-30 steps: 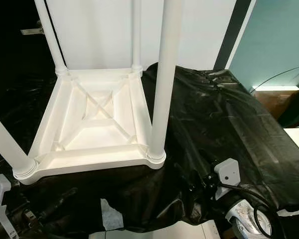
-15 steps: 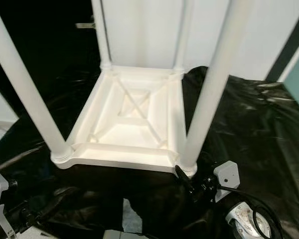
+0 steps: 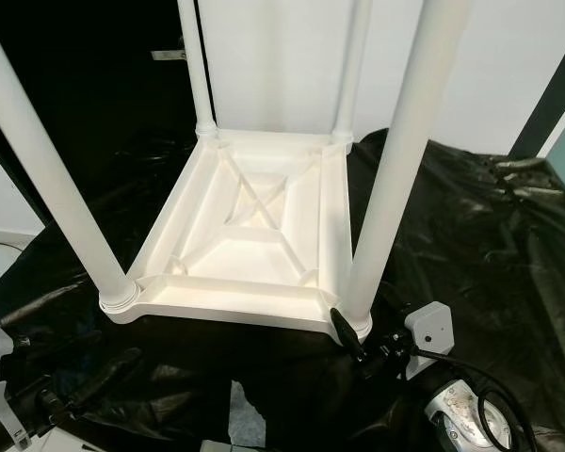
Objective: Building children table
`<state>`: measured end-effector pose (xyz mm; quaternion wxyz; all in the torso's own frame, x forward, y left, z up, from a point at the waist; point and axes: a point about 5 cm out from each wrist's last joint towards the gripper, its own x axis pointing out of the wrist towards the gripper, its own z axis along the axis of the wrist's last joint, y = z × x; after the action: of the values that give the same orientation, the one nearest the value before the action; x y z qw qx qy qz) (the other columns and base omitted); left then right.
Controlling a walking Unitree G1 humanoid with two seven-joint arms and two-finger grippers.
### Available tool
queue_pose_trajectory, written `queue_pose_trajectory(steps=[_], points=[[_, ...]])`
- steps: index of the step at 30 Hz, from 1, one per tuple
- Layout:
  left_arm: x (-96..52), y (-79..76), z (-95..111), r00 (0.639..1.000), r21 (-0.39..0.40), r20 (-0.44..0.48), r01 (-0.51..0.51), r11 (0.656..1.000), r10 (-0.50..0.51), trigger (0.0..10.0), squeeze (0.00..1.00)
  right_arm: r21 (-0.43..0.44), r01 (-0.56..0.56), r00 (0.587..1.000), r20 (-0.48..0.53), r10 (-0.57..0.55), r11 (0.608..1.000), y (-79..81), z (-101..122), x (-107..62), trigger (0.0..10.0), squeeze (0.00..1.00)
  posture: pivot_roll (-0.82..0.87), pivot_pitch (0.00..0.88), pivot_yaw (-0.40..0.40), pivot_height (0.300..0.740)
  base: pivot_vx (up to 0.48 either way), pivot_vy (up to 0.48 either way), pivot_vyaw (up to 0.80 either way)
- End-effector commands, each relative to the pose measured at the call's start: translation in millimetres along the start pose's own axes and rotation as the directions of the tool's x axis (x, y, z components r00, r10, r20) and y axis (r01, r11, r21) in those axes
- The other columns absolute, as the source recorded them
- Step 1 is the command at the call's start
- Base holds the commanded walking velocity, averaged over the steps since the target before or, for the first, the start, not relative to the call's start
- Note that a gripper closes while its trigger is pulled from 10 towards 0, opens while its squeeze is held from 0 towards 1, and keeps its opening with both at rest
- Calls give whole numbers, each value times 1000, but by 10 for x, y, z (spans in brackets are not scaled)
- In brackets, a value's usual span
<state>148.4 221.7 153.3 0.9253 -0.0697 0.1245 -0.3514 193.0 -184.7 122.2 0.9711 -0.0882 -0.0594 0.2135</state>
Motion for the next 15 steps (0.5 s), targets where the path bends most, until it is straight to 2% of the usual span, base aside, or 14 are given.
queue_pose_trajectory(steps=[1,7,15], points=[[-29,-80,1,972,-2,-11,236,972,-236,10000,0,-2,10,1000,-3,-10,1000,5,1,-14,10000,0,35,0,-27,740,0,0,0],[-22,-63,5,972,-10,-6,233,972,-233,10000,0,1,15,1000,-6,-15,1000,25,-13,-36,10000,0,30,0,-22,740,0,0,0],[-13,-53,11,972,-8,-2,235,972,-236,10000,0,-1,19,1000,-13,-19,1000,18,-22,-47,10000,0,27,0,-22,740,0,275,0]])
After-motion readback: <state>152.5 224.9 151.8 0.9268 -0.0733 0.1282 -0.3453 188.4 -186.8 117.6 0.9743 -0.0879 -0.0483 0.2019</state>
